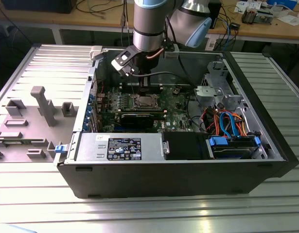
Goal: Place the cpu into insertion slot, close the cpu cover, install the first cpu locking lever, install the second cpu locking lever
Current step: 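Close the cpu cover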
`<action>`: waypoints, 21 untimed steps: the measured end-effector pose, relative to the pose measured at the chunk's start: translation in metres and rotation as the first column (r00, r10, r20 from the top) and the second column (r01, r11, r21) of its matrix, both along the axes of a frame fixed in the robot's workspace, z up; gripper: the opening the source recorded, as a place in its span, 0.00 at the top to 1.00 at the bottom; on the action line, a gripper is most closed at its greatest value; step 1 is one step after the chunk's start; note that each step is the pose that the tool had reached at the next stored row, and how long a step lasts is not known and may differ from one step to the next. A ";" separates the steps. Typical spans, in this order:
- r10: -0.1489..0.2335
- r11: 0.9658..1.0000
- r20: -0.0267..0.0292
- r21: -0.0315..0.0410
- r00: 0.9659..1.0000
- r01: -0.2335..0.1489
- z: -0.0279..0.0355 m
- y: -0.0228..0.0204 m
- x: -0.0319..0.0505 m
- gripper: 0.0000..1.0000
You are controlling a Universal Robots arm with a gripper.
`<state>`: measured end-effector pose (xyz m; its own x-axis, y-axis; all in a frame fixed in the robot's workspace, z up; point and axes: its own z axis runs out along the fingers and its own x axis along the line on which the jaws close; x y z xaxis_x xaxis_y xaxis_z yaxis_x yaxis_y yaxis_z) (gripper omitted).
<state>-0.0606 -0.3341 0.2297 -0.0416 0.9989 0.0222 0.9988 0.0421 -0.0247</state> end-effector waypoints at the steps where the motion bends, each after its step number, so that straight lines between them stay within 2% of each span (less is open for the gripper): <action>1: 0.000 1.000 0.000 0.000 1.000 0.000 0.0018 0.0000 0.0000 0.89; 7: 0.000 1.000 0.000 0.000 1.000 0.000 0.0106 0.0000 0.0000 0.89; 13: 0.000 1.000 0.000 0.000 1.000 0.000 0.0249 0.0000 0.0000 0.89; 18: 0.000 1.000 0.000 0.000 1.000 0.000 0.0315 0.0000 0.0000 0.89; 21: 0.000 1.000 0.000 0.000 1.000 0.000 0.0325 0.0000 0.0000 0.89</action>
<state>-0.0605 -0.3341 0.2623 -0.0416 0.9989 0.0223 0.9988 0.0421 -0.0245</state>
